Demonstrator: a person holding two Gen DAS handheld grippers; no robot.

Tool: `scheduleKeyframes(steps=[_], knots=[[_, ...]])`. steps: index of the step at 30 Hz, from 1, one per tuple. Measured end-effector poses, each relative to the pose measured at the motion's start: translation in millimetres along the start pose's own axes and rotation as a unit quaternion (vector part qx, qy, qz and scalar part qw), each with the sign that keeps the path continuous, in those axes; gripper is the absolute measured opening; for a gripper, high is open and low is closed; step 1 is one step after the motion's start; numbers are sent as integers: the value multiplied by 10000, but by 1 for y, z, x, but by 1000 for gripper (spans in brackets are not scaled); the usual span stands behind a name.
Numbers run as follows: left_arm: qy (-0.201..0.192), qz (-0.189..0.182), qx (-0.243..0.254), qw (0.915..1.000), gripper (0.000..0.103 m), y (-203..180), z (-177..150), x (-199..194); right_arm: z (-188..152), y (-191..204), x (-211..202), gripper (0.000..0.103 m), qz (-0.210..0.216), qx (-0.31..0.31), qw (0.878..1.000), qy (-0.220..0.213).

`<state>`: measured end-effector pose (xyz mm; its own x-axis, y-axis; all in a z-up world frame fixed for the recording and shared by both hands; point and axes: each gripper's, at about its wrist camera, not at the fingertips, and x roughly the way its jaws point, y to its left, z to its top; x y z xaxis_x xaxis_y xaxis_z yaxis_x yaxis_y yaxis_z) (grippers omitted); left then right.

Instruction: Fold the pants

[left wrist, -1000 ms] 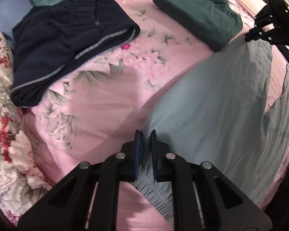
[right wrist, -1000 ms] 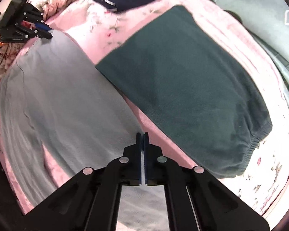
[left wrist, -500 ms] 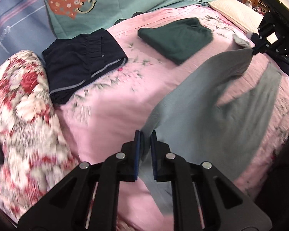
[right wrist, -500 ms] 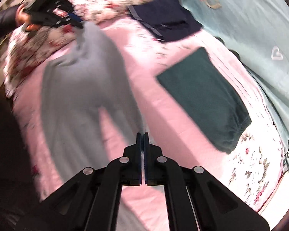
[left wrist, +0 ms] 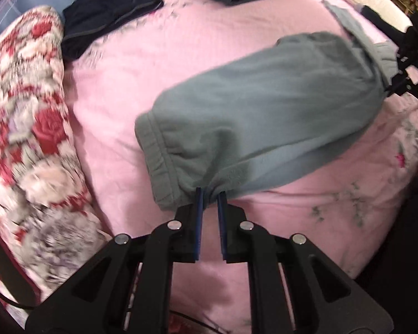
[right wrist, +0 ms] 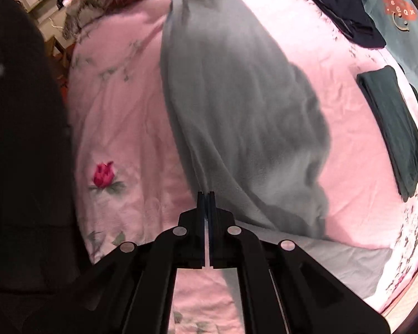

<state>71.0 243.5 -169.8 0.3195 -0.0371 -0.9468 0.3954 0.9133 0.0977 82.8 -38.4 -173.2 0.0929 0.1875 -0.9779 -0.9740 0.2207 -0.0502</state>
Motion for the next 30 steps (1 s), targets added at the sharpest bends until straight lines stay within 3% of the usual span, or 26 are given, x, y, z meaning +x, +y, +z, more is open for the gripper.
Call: scheduleKeyframes(steps=[3,5,6,7,9,10,11,12,13,15,16,17,18,20,21,24,26,30], knots=[[8,123,-49,9999,12,-3,-4,14,-2,5,15,2,-191,126,9997,66],[80,243,1,9997,19,-7,-7,19,-3,11,22,7,-346,137,9993,91],[107,268,25,9996,20,-7,-8,17,-3,15,21,18,-467,151,9988,75],[113,274,45,9995,29,-8,-10,11,-3,17,19,43,-560,209,9982,101],[4,404,89,9991,59,-11,-14,-11,-7,14,1,47,-553,591,9967,-13],[-78,641,108,9979,85,-13,-14,-21,-12,8,-12,47,-499,872,9947,-196],[-234,971,142,9949,91,-16,-14,-33,-20,-6,-27,47,-485,1368,9887,-371],[-383,1213,157,9918,91,-19,-12,-45,-29,-23,-38,48,-525,1943,9782,-504],[-546,1341,22,9895,92,-21,-5,-57,-39,-43,-48,48,-581,2568,9625,-649],[-910,1186,-491,9875,97,-23,10,-73,-74,-95,-67,48,-688,4111,9026,-1078],[-1216,933,-943,9837,101,-27,20,-80,-91,-118,-72,48,-766,4731,8689,-1238],[-1387,724,-1251,9797,101,-32,30,-81,-112,-147,-76,48,-961,5473,8199,-1375],[-1492,437,-1597,9748,101,-40,43,-77,-126,-170,-77,48,-1178,5983,7804,-1386],[-1417,226,-2000,9692,101,-57,64,-66,-143,-208,-74,48,-1348,6643,7220,-1389],[-1362,174,-2200,9658,101,-67,73,-61,-147,-225,-70,48,-1384,6841,7021,-1410],[-1302,-102,-2689,9543,101,-85,87,-54,-152,-268,-49,48,-1580,7078,6774,-1231],[-1305,-175,-2775,9517,101,-96,85,-56,-153,-283,-28,48,-1571,7140,6744,-1037],[-1183,323,-2584,9582,101,-106,73,-62,-151,-299,-2,40,-1824,7061,6795,-802]])
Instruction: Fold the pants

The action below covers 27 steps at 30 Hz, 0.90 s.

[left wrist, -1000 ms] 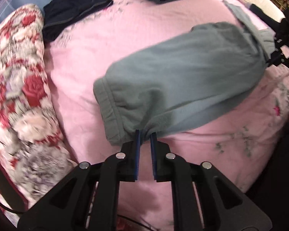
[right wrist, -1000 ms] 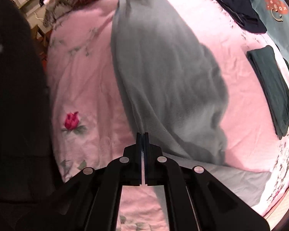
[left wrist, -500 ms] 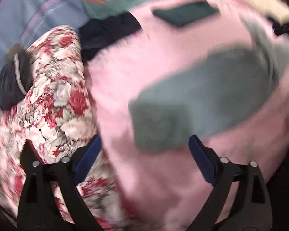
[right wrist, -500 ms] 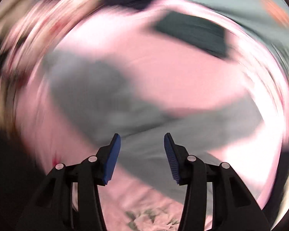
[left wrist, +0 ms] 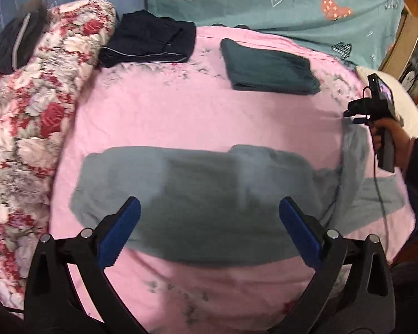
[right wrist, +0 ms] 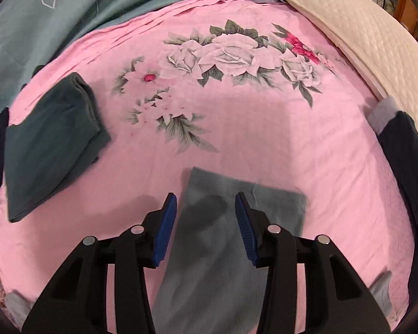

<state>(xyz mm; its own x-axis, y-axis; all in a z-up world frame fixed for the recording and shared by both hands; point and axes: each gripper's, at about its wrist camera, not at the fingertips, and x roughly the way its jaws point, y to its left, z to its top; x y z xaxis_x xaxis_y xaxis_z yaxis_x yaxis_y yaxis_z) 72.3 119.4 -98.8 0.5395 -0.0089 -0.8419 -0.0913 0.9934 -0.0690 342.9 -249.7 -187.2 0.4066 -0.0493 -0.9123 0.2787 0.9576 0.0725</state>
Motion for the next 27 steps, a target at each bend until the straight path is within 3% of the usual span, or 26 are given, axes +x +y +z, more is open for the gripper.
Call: scheduleKeyframes(steps=[3,6,9,12,16,20,24,27], knots=[[49,106,-360,9993,101,15,-7,-4,-1,2,12,29,-258,-57,9996,-36],[91,-18,-862,9962,101,28,-8,-1,-5,-2,8,3,-179,-92,9998,-82],[148,-136,-960,9952,101,27,-2,6,-9,-24,-8,2,198,183,9995,-148],[58,-269,-686,9973,101,6,9,9,-14,-48,-46,2,750,370,9957,-404],[127,-446,-187,9988,101,-31,19,16,-33,-100,-117,2,1528,700,9817,-895],[176,-674,392,9968,101,-75,26,20,-63,-161,-169,2,1992,1038,9661,-1275],[279,-834,934,9917,101,-117,25,24,-118,-224,-180,2,2004,1450,9606,-1267],[355,-931,1279,9868,101,-141,23,25,-164,-261,-155,2,1778,1757,9638,-933]])
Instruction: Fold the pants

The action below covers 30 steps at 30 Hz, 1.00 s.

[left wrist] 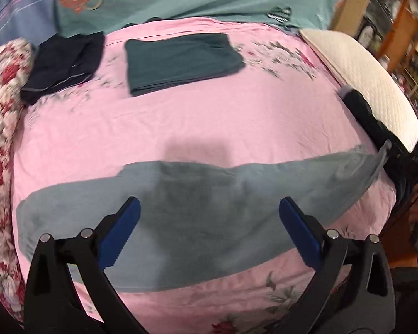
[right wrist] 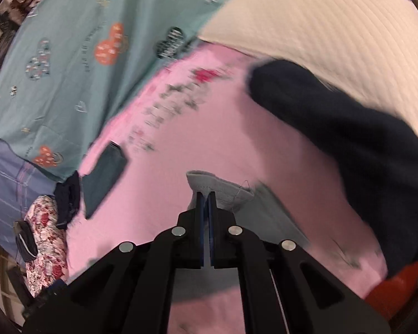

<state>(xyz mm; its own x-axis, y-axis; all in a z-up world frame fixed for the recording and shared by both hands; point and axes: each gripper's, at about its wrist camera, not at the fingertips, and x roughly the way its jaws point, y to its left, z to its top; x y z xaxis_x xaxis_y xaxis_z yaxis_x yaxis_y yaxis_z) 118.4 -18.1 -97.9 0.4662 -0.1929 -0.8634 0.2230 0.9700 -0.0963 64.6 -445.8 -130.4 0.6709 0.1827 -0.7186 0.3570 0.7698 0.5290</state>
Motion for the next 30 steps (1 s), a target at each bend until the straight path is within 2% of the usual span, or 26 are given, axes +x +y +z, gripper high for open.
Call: scheduleKeyframes(steps=[2,3,4,5,6,7,9,11,13,16,19,20,22,23,27,30], knots=[[76,-32,167,9998,101,-11,3,4,-20,-32,12,3,-186,215,9993,259],[140,-40,270,9995,101,-18,4,7,-27,-43,18,9,-311,243,9985,384],[169,-39,322,9993,101,-22,5,8,-33,-52,22,7,-490,286,9971,498],[186,-39,387,9991,101,-27,6,9,-37,-59,21,9,-484,368,9965,582],[182,-39,431,9989,101,-31,6,9,-37,-62,17,18,-460,435,9962,599],[176,-41,453,9988,101,-33,6,8,-35,-62,10,21,-479,496,9959,580],[193,-37,499,9986,101,-38,6,9,-26,-55,-8,24,-456,384,9978,276],[221,9,528,9984,101,-42,5,9,-11,-36,-14,24,-492,-40,9988,32],[214,48,511,9985,101,-44,4,8,5,-17,-4,24,-378,-468,9982,38],[171,140,478,9986,101,-44,3,4,15,-4,30,24,-551,-1001,9923,473],[150,273,374,9988,101,-37,2,1,7,10,74,22,-882,-1805,9728,1158],[163,307,313,9989,101,-35,1,1,2,12,82,19,-1035,-2023,9657,1254],[183,378,149,9990,101,-27,-1,0,-4,17,84,3,-1245,-2443,9550,1134],[185,406,63,9990,101,-24,-2,0,-3,19,82,3,-1183,-2484,9548,1122],[193,470,-158,9986,101,-15,-4,-1,13,28,60,3,-1109,-2449,9617,536],[231,496,-162,9984,101,-17,-5,2,18,26,68,3,-1168,-2455,9611,488]])
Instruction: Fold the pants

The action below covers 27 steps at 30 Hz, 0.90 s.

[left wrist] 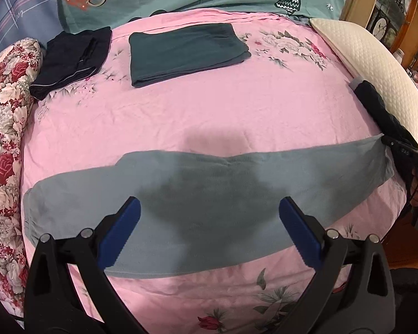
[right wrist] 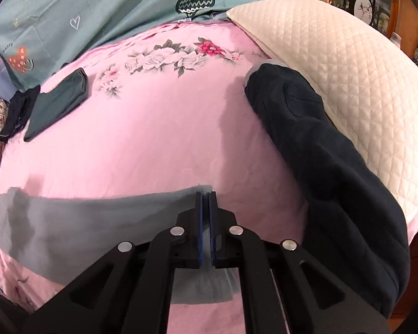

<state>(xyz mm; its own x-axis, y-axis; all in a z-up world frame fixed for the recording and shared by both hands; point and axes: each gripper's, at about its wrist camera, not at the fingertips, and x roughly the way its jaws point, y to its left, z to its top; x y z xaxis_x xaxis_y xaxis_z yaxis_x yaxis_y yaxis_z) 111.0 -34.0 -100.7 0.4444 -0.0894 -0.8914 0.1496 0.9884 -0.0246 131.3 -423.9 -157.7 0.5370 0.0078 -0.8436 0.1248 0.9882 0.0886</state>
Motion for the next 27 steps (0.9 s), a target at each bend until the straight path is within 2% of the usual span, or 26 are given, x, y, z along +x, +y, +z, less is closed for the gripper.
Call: scheduleKeyframes(steps=[3,4,6,7,9,12,15,16,17,18,20,21,24,27], knots=[[44,39,100,9999,101,-5,-1,2,-8,3,31,5,-181,-245,9990,315],[35,85,151,9998,101,-6,0,1,-10,5,33,12,-226,-325,9989,260],[-55,195,217,9996,101,-4,0,-1,-10,0,25,23,-303,-201,9989,312],[-79,233,227,9994,101,-2,0,-2,-8,-4,19,23,-315,-17,9991,297],[-150,382,262,9988,101,3,0,-1,-10,-5,-9,24,-269,232,9993,-68],[-195,630,464,9967,101,10,-5,9,-22,18,-31,24,443,108,9984,-343],[-212,616,680,9956,101,13,-13,28,-43,44,-21,24,1116,-212,9935,-98],[-146,650,747,9950,101,15,-17,36,-50,47,-12,24,1154,-276,9929,51],[41,756,804,9939,101,17,-23,50,-59,46,4,22,881,-278,9955,223],[309,854,809,9926,101,22,-31,65,-65,39,10,20,824,-163,9962,208],[605,870,704,9919,101,29,-41,78,-62,34,7,23,877,153,9956,292],[623,854,622,9925,101,34,-46,78,-57,38,4,25,842,226,9957,328],[320,880,395,9948,101,49,-47,60,-30,80,-10,27,1741,-108,9846,139],[-4,848,182,9962,101,72,-41,45,3,160,0,35,2700,-740,9594,344]])
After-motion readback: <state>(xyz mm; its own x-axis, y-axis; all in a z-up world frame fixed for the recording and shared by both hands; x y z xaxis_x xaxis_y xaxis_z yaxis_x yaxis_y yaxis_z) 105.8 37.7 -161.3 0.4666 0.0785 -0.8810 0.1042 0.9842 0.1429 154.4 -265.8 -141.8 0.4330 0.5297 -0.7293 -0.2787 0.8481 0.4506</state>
